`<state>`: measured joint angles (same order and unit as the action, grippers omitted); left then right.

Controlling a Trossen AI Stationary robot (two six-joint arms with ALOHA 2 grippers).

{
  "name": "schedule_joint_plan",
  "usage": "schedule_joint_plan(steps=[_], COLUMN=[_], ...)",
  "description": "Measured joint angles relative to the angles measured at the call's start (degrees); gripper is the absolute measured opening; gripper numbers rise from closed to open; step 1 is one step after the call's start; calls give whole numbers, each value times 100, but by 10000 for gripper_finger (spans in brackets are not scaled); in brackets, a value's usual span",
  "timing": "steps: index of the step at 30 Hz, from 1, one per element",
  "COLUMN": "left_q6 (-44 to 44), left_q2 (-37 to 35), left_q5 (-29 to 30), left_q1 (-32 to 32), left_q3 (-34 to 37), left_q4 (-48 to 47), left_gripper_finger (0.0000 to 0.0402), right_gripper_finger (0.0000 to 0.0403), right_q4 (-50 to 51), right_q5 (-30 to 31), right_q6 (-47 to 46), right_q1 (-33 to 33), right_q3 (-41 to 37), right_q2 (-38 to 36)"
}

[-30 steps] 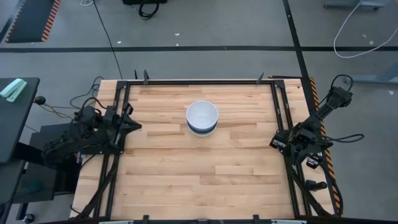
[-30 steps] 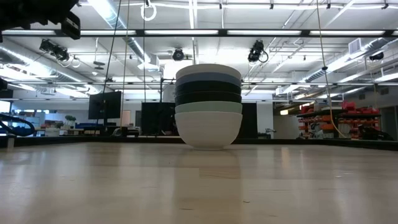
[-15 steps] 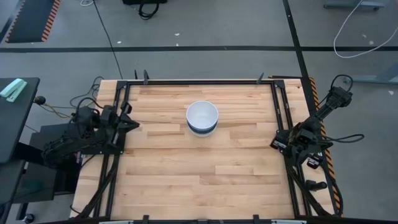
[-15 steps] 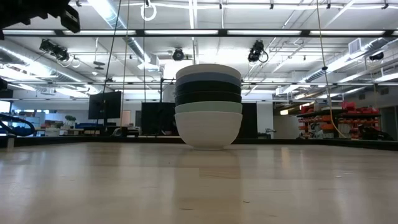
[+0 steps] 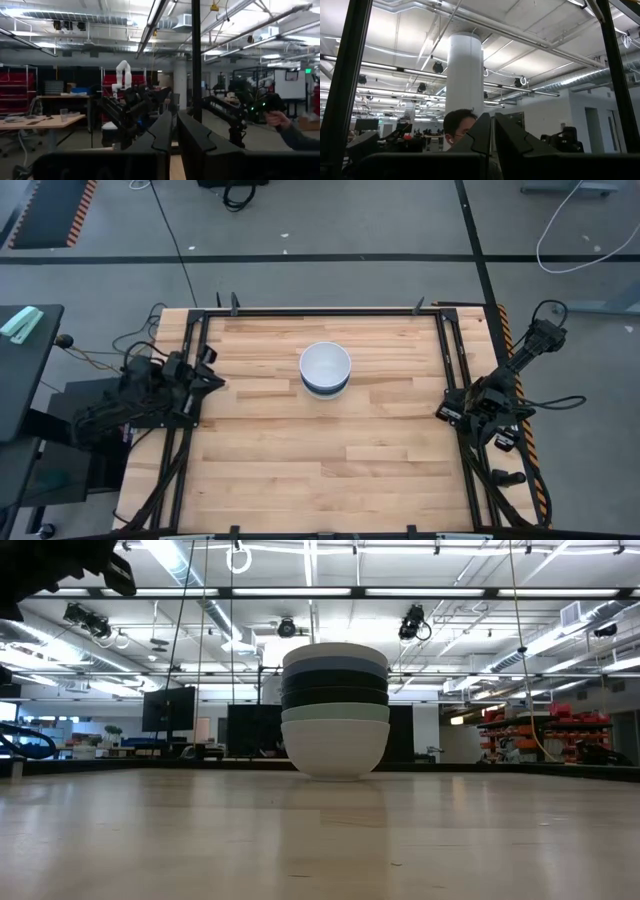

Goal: Nest bowls inside each other
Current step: Return to Home Position

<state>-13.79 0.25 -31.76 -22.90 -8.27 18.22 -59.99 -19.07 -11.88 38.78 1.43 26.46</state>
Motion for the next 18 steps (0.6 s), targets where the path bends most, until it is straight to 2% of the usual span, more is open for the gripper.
schedule_joint_plan(steps=[3,11,18], left_q6=[-58,-62,-241], left_q2=[-2,-2,0], left_q5=[-99,-115,-101], left_q1=[0,0,2], left_q3=[42,47,537], left_q4=[160,-121,402], left_gripper_finger=[33,24,36], right_gripper_finger=[32,32,32], right_q4=[0,68,71], right_q5=[1,4,7], right_q6=[0,31,46], right_q1=[-1,0,1], right_q3=[0,0,0], right_q2=[0,2,2])
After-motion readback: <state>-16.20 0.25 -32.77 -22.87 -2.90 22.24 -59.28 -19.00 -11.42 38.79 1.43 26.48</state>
